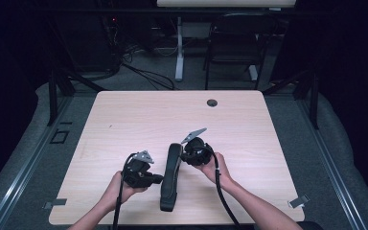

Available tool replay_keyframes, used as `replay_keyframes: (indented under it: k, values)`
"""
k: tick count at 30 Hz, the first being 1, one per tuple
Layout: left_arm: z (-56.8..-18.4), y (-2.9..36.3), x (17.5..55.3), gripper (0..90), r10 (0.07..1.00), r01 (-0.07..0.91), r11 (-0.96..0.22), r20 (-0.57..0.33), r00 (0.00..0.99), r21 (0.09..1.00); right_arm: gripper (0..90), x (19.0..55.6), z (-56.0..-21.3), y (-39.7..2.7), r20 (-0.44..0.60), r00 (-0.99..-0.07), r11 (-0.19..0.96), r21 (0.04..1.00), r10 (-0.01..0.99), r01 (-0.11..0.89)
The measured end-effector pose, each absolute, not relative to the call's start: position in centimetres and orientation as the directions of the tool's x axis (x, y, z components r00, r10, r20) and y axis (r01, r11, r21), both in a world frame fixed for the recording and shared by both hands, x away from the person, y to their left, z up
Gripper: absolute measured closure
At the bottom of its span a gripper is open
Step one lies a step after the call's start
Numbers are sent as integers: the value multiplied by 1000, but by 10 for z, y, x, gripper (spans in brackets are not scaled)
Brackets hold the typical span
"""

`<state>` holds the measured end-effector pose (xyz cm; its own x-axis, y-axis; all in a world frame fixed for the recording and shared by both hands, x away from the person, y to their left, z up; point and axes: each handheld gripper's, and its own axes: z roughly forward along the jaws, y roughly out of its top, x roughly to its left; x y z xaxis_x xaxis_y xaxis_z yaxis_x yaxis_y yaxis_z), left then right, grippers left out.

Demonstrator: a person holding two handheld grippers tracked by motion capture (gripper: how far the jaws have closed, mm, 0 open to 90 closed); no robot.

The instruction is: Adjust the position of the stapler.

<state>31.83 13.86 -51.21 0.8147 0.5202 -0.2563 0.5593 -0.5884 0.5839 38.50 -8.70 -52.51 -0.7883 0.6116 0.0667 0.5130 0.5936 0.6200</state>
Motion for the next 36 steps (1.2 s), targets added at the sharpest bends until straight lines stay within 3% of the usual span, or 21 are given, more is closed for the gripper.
replay_keyframes:
  k: [24, 32, 35, 36]
  values:
    - [-518, 98, 324, 899, 519, 547, -571, -247, 818, 612, 900, 389, -514, -92, 83, -791, 595, 613, 606, 520]
    - [-517, 98, 332, 878, 512, 544, -560, -255, 820, 625, 834, 389, -503, -101, 102, -797, 582, 630, 595, 514]
    - [-514, 114, 338, 829, 538, 549, -551, -236, 809, 628, 783, 384, -495, -101, 106, -799, 574, 641, 592, 510]
    - [-515, 128, 344, 771, 559, 564, -533, -238, 794, 631, 735, 382, -490, -101, 121, -799, 559, 653, 589, 511]
